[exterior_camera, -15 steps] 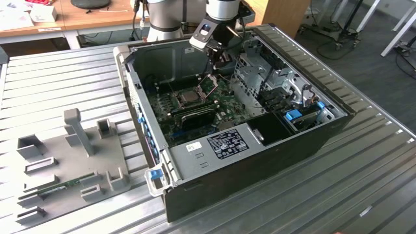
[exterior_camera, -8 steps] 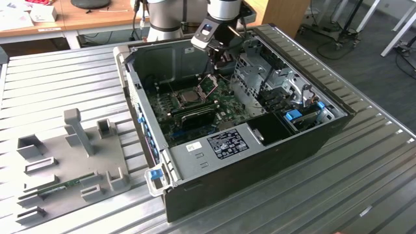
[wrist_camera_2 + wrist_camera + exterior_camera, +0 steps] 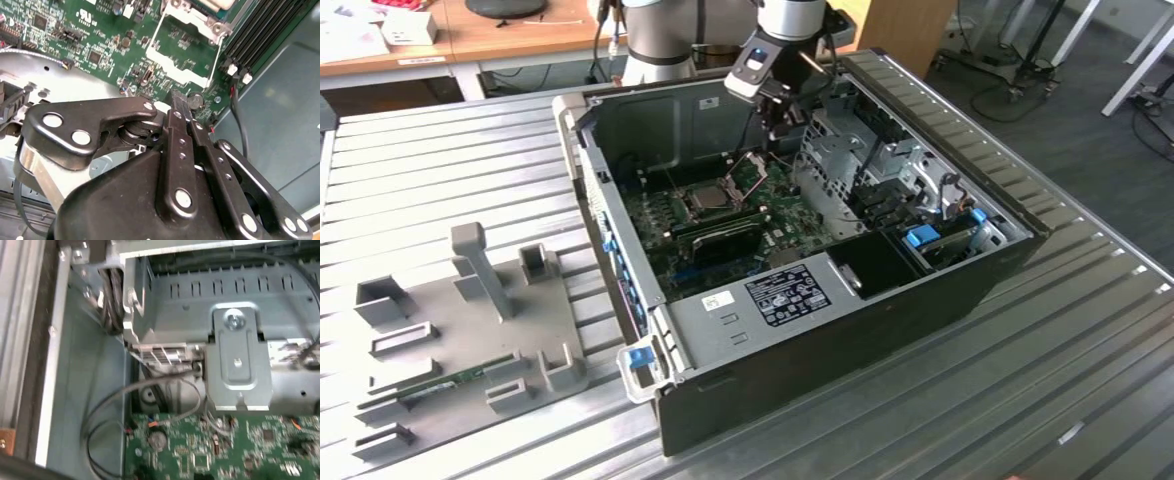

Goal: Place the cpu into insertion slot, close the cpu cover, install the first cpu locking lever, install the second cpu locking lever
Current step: 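Close the cpu cover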

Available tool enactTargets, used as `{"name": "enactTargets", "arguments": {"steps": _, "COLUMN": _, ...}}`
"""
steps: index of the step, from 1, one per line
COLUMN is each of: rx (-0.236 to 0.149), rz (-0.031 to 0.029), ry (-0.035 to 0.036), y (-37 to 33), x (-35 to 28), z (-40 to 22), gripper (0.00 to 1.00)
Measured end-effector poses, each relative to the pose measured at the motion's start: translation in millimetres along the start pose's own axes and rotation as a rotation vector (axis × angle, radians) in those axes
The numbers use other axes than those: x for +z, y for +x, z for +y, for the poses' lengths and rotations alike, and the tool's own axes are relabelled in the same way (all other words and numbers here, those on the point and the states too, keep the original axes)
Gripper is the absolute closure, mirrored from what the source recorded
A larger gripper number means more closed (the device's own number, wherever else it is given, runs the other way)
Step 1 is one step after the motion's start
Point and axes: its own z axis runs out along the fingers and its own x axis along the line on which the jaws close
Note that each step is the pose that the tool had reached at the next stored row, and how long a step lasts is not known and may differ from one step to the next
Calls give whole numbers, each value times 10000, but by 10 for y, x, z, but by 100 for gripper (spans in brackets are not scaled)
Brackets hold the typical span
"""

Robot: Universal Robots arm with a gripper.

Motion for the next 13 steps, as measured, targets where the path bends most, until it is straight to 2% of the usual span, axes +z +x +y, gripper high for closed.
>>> {"name": "enactTargets", "arguments": {"steps": 5, "rx": 1, "rz": 1, "ry": 1, "y": 0, "x": 13, "z": 20, "gripper": 90}}
{"name": "enactTargets", "arguments": {"steps": 13, "rx": 0, "rz": -1, "ry": 7, "y": -1, "x": 120, "z": 14, "gripper": 90}}
